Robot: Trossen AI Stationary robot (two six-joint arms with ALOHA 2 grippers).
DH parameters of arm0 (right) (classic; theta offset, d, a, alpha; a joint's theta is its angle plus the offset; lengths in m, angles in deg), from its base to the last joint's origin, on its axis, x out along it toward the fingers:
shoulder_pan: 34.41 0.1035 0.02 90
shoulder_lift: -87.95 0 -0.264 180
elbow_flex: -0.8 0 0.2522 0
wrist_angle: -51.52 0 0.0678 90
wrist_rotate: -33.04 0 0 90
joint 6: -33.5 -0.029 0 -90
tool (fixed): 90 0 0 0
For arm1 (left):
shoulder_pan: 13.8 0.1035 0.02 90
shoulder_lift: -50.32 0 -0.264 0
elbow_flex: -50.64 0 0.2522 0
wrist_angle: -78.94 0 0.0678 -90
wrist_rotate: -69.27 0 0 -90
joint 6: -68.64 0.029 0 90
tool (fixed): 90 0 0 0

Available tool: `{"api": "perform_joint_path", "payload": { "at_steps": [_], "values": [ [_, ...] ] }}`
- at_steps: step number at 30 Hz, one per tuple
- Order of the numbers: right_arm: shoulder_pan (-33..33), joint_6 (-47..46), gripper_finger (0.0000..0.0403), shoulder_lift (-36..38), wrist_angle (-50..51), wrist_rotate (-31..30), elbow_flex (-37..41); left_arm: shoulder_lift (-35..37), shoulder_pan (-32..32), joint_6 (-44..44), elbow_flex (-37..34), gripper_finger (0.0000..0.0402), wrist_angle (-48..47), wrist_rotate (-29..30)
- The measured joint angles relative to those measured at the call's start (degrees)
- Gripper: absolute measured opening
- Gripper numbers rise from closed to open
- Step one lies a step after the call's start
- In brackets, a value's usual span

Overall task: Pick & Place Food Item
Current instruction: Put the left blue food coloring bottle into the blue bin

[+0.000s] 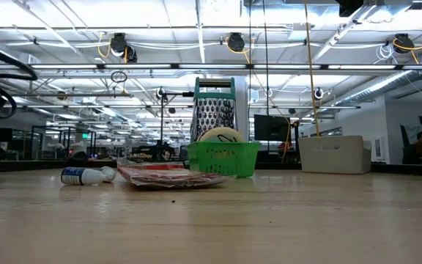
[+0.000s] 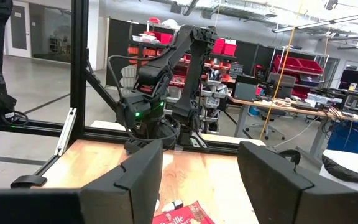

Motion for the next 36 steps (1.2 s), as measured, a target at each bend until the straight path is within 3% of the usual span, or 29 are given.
{"api": "perform_joint_path", "payload": {
  "at_steps": [4, 7, 10, 17, 24, 36],
  "values": [
    [0.0, -0.7, 0.0196, 0.0, 0.0, 0.0, 0.0, 0.0, 1.3, -3.4, -0.2, 0.0244, -0.6, -5.7],
    [0.0, -1.1, 0.0196, 0.0, 0.0, 0.0, 0.0, -0.3, 1.5, -7.0, -0.5, 0.0243, -0.7, -15.0],
    [0.0, -1.1, 0.0196, 0.0, 0.0, 0.0, 0.0, -0.1, 1.0, -8.9, -0.3, 0.0243, 1.4, -19.9],
    [0.0, -1.1, 0.0196, 0.0, 0.6, 0.0, 0.0, 0.0, -0.6, -10.0, -0.2, 0.0243, 6.8, -12.7],
    [0.0, -1.5, 0.0196, 0.0, 0.9, 0.0, 0.0, 0.0, -3.5, -18.2, -0.2, 0.0243, 3.9, -19.5],
    [0.0, -1.5, 0.0196, 0.0, 0.8, 0.0, 0.0, 0.1, -8.6, -22.7, -0.5, 0.0228, 7.4, -17.7]
  ]
}}
